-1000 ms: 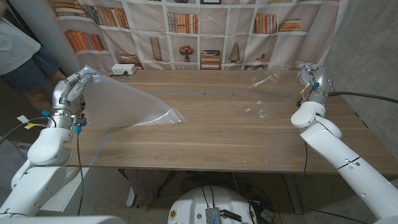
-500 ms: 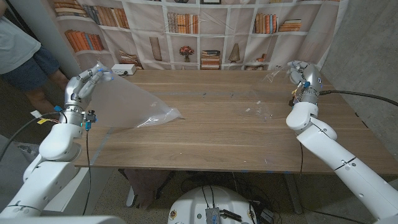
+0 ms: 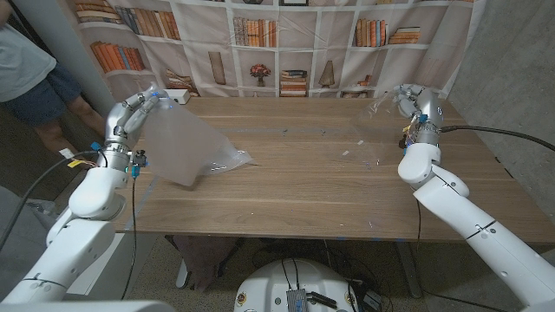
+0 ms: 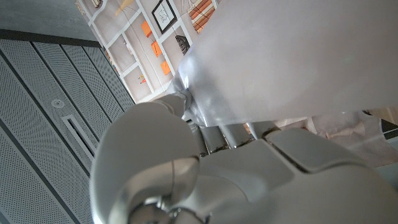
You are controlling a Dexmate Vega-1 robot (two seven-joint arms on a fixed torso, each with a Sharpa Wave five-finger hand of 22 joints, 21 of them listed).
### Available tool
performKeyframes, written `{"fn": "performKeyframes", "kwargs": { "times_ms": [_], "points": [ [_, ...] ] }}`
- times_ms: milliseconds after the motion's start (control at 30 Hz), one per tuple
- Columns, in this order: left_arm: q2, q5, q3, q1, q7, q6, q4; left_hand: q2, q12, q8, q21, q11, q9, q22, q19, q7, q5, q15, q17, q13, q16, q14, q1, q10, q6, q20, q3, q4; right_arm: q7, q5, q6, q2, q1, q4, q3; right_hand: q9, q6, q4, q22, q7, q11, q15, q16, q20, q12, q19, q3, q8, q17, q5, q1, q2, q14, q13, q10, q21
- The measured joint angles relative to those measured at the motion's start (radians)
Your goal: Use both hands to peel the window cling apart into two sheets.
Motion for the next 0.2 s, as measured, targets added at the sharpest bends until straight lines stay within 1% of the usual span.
{"fn": "performKeyframes", "kwargs": {
  "times_ms": [200],
  "points": [
    [0.007, 0.0, 0.011, -0.005, 0.001, 0.002, 0.001, 0.0, 0.0, 0.004, 0.0, -0.001, 0.0, 0.0, 0.005, -0.002, 0.0, 0.002, -0.001, 0.002, 0.0, 0.002, 0.0, 0.001, 0.002, -0.005, 0.0, 0.0, 0.012, 0.0, 0.011, 0.001, -0.001, 0.004, 0.0, 0.0, 0.0, 0.0, 0.0, 0.0, 0.0, 0.0, 0.0, 0.0, 0.0, 0.0, 0.0, 0.0, 0.0, 0.0, 0.0, 0.0, 0.0, 0.0, 0.0, 0.0]
  ]
}}
